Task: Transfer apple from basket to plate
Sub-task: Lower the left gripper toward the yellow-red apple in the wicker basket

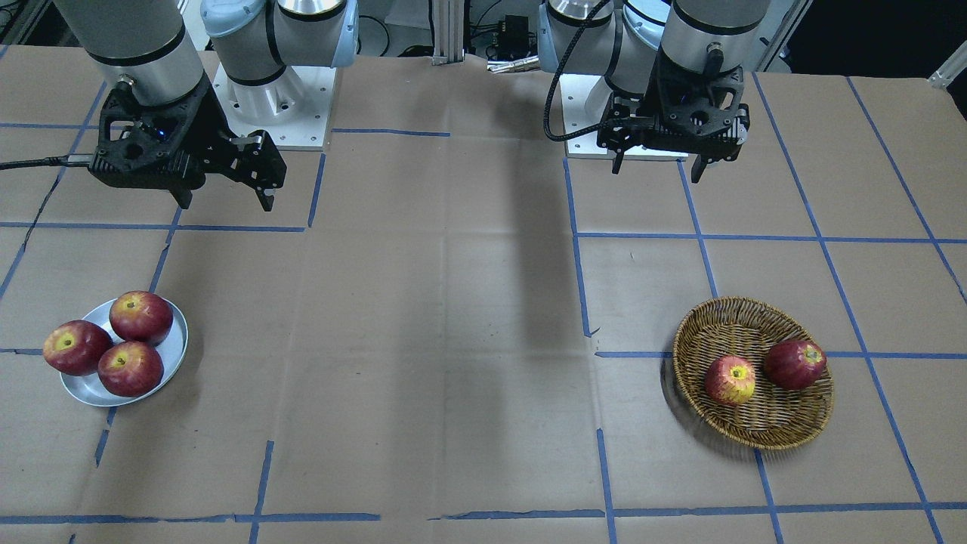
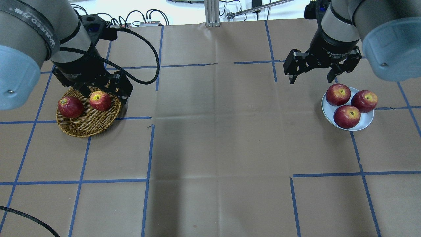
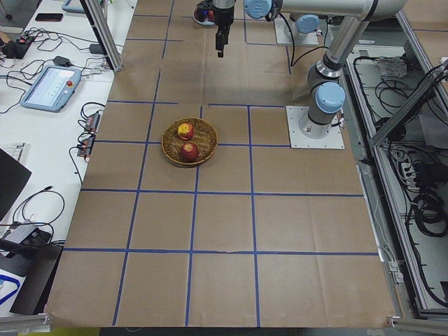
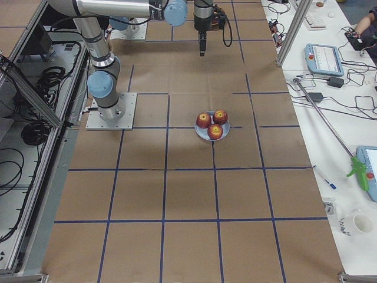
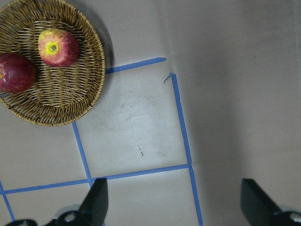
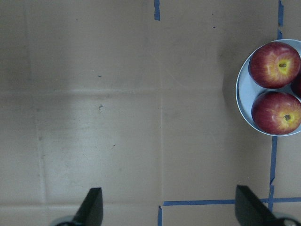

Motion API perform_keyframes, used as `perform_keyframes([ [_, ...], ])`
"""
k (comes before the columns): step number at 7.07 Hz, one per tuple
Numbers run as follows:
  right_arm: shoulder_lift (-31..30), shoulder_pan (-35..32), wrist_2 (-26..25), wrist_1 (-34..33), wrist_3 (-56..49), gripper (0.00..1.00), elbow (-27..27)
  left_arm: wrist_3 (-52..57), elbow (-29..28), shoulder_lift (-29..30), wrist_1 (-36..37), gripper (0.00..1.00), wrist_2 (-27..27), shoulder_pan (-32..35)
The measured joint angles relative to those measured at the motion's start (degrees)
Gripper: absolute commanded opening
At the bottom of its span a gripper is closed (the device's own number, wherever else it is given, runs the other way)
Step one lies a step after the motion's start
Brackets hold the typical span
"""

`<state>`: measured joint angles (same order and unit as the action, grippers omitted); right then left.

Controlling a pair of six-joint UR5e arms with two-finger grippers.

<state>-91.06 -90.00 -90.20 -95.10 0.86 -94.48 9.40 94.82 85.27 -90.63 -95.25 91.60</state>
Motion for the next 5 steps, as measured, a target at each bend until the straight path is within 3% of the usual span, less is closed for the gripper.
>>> perform_keyframes([
  [3, 0.0, 0.0, 0.02, 0.0, 0.01, 1.0, 0.0, 2.23, 1.7, 1.52, 1.24, 0.99, 0.1, -2.11],
  [5, 0.0, 0.0, 0.02, 0.0, 0.02, 1.0, 0.0, 12.12, 1.99, 6.6, 5.91, 0.99, 0.32, -6.98],
])
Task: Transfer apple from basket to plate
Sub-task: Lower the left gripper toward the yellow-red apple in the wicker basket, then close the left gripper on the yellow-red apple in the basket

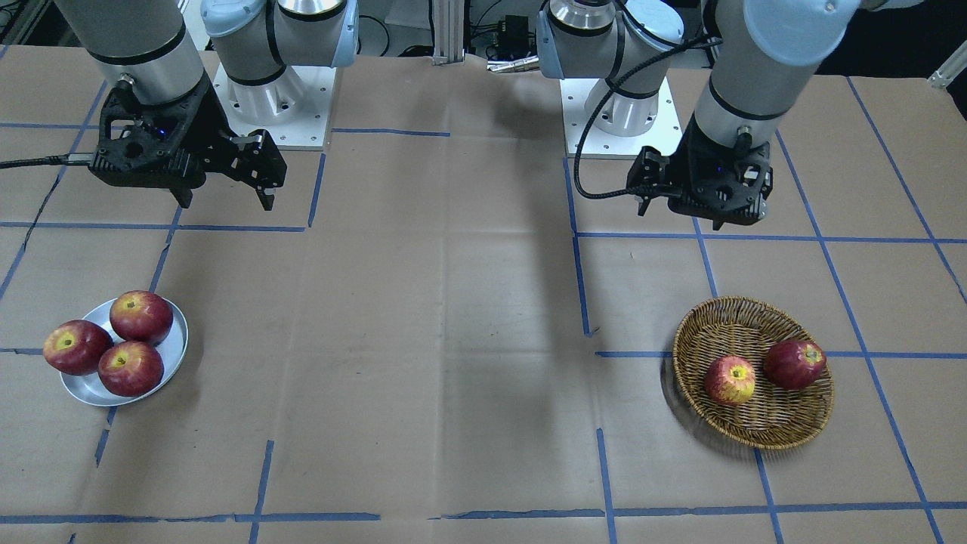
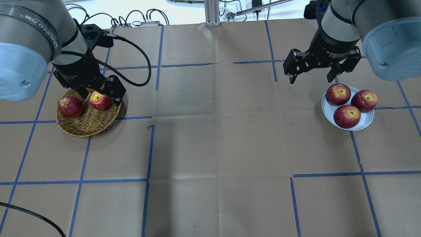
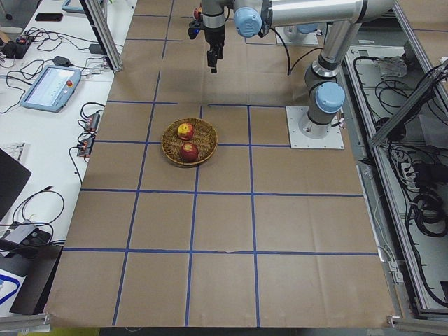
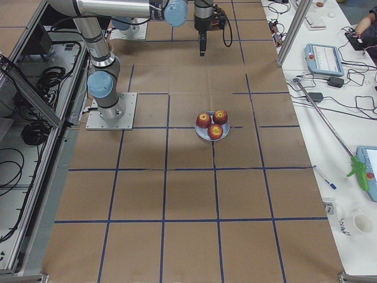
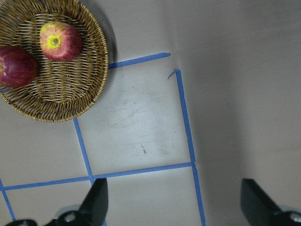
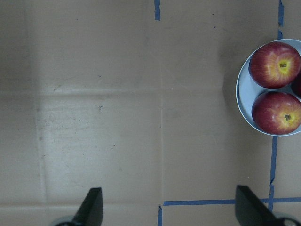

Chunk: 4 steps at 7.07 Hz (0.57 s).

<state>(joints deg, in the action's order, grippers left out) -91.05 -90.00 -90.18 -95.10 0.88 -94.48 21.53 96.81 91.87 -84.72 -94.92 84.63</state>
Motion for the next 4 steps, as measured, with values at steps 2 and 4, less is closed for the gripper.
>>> perform_keyframes([
  [2, 0.0, 0.0, 0.0, 0.0, 0.0, 1.0, 0.0, 7.89, 0.06, 7.35, 8.42, 0.99, 0.32, -5.54],
  [4, 0.0, 0.0, 0.0, 0.0, -0.06, 1.0, 0.0, 10.37, 0.12, 12.93, 13.26, 0.99, 0.72, -9.84],
])
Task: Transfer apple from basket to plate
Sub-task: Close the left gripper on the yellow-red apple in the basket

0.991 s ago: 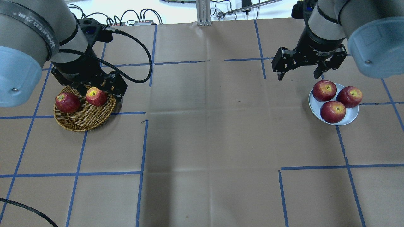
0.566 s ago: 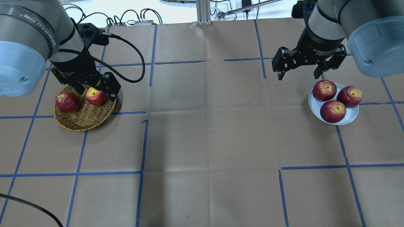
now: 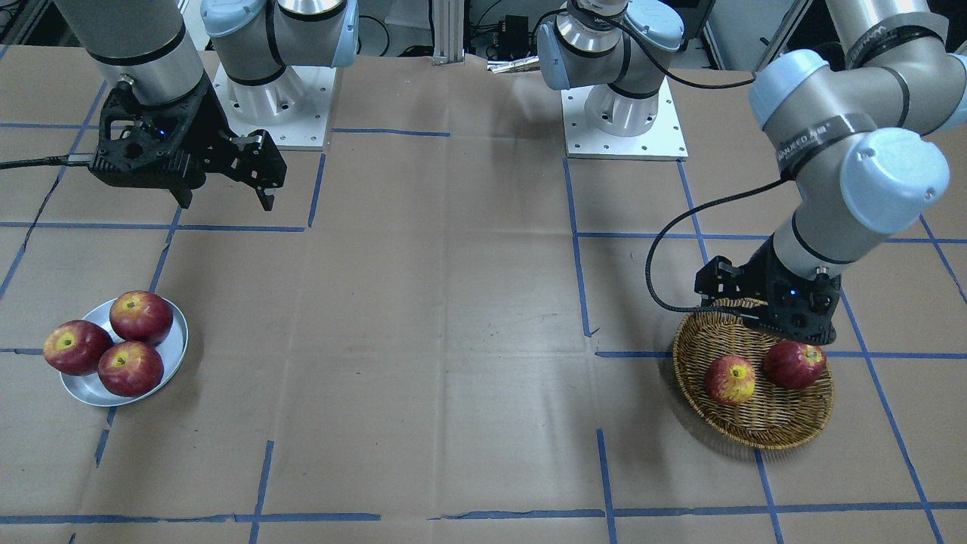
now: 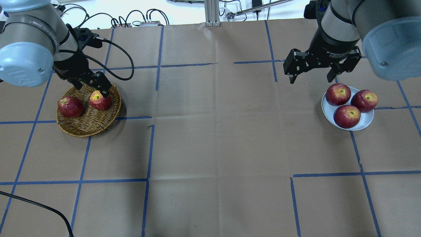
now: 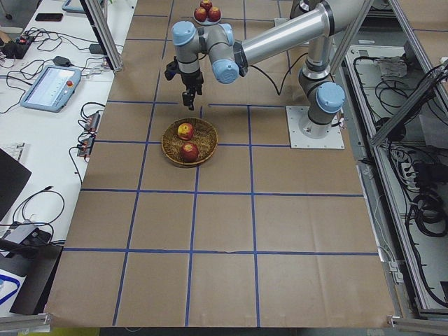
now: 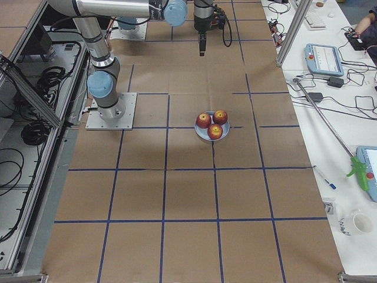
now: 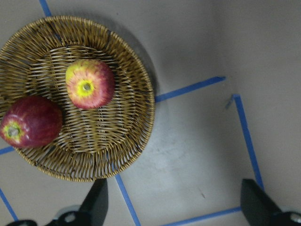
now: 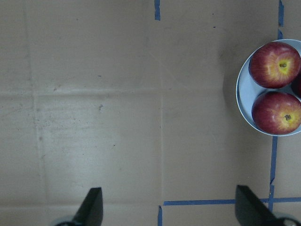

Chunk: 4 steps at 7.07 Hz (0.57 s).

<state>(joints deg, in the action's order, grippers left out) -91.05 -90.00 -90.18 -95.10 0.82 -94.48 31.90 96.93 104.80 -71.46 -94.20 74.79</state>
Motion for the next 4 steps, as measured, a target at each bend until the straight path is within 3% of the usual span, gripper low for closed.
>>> perform_keyframes([
  [4, 0.0, 0.0, 0.0, 0.0, 0.05, 1.0, 0.0, 6.71, 0.04, 9.37, 11.76, 0.99, 1.86, -2.81],
])
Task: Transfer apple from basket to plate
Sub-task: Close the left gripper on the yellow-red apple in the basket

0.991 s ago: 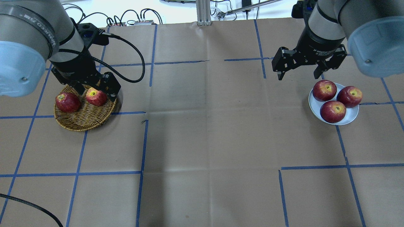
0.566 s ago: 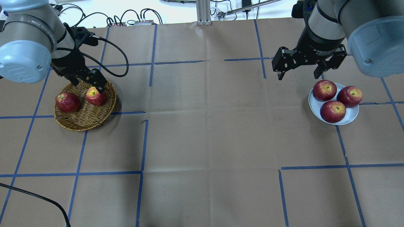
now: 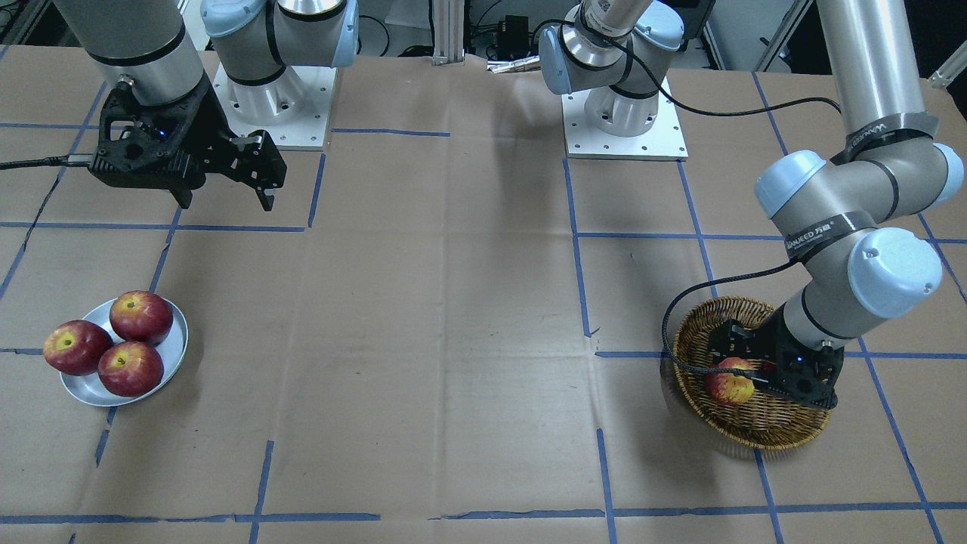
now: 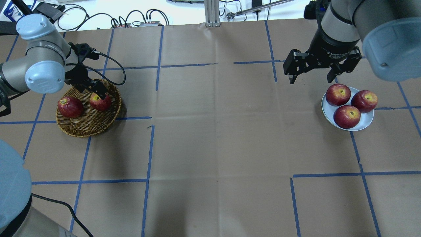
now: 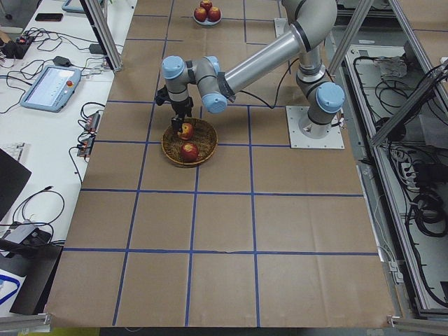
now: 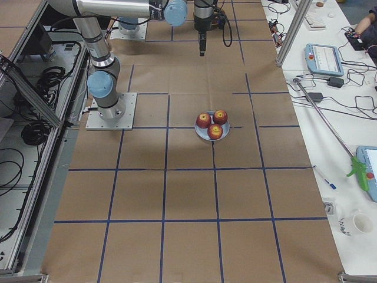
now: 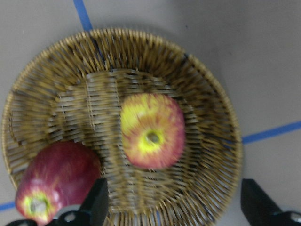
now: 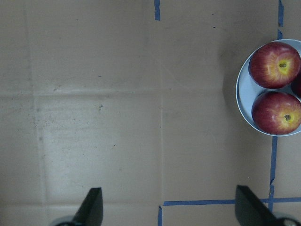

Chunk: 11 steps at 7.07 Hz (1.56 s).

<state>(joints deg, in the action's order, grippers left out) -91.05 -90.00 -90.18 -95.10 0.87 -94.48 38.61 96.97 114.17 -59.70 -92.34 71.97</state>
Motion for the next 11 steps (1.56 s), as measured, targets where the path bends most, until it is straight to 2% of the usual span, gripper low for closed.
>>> perform_keyframes([
  [5, 0.0, 0.0, -0.04, 0.06, -0.03, 1.0, 0.0, 0.04, 0.34, 2.32, 1.7, 0.99, 0.69, -0.43],
  [6, 0.0, 0.0, -0.07, 0.08, -0.04, 1.0, 0.0, -0.08, 0.37, 3.82, 3.8, 0.84, 0.81, -0.35],
  [7, 0.0, 0.0, -0.08, 0.09, -0.03, 1.0, 0.0, -0.52, 0.4, 4.91, 5.21, 0.55, 0.88, -0.18],
  [8, 0.0, 0.0, -0.07, 0.07, -0.04, 1.0, 0.0, -1.34, 0.41, 5.24, 5.59, 0.41, 0.79, 0.17],
  [9, 0.0, 0.0, -0.03, 0.03, -0.02, 1.0, 0.0, -1.88, 0.44, 5.18, 5.5, 0.3, 0.51, 0.5],
  [11, 0.0, 0.0, 0.0, 0.04, 0.0, 1.0, 0.02, -2.24, 0.12, 4.05, 3.49, 0.3, 0.06, 0.85],
])
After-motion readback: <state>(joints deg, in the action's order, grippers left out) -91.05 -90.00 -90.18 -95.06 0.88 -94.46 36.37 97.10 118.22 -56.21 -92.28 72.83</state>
